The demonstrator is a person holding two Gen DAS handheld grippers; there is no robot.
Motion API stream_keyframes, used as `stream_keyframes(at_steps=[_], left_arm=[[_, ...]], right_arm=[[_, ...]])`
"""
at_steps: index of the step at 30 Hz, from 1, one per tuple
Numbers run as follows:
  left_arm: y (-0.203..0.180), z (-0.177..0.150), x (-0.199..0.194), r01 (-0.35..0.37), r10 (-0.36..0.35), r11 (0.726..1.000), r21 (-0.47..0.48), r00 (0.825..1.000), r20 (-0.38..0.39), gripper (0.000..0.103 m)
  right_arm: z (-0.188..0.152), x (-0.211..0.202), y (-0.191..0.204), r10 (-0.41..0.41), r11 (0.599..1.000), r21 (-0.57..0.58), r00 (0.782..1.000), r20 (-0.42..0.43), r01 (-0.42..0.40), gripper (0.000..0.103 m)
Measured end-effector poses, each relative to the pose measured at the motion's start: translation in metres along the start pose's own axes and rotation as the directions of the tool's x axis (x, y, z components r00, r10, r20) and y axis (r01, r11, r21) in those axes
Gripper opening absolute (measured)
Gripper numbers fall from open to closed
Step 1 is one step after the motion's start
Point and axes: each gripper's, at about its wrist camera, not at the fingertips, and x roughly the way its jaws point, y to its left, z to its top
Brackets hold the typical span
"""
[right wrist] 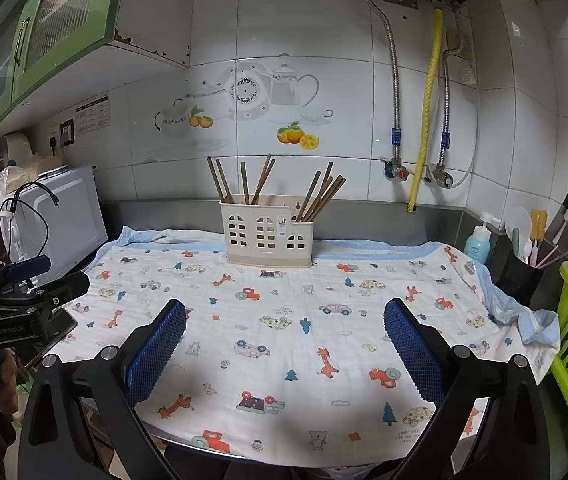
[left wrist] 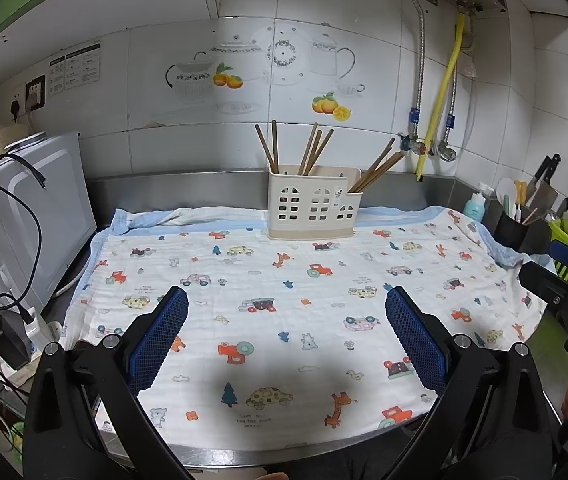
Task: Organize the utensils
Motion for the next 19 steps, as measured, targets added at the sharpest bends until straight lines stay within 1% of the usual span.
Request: stream_keyframes(at_steps=[7, 12, 19], left_arm=[[-0.0008, -0.0006, -0.0008, -0.001, 0.001, 1.000, -0.002, 1.000, 0.009, 0.098], [-0.0028, 0.0002, 0.0000, 0.000, 0.000, 1.000, 0.007, 1.000, -0.001, 0.098], [0.0003, 0.0016, 0.0011, 0.000, 0.000, 1.000, -0.012, 1.000, -0.007, 0.098]], right_arm=[[-0.0004, 0.0009, -0.0009, 0.002, 1.000, 0.003, 1.000, -0.002, -0.002, 0.096], [-0.0009, 0.0013, -0.0012, 0.003, 1.000, 0.004, 1.000, -0.001, -0.003, 0.096], [-0.0010, 0.0013, -0.0010, 0.002, 1.000, 0.004, 1.000, 0.000, -0.002, 0.096]])
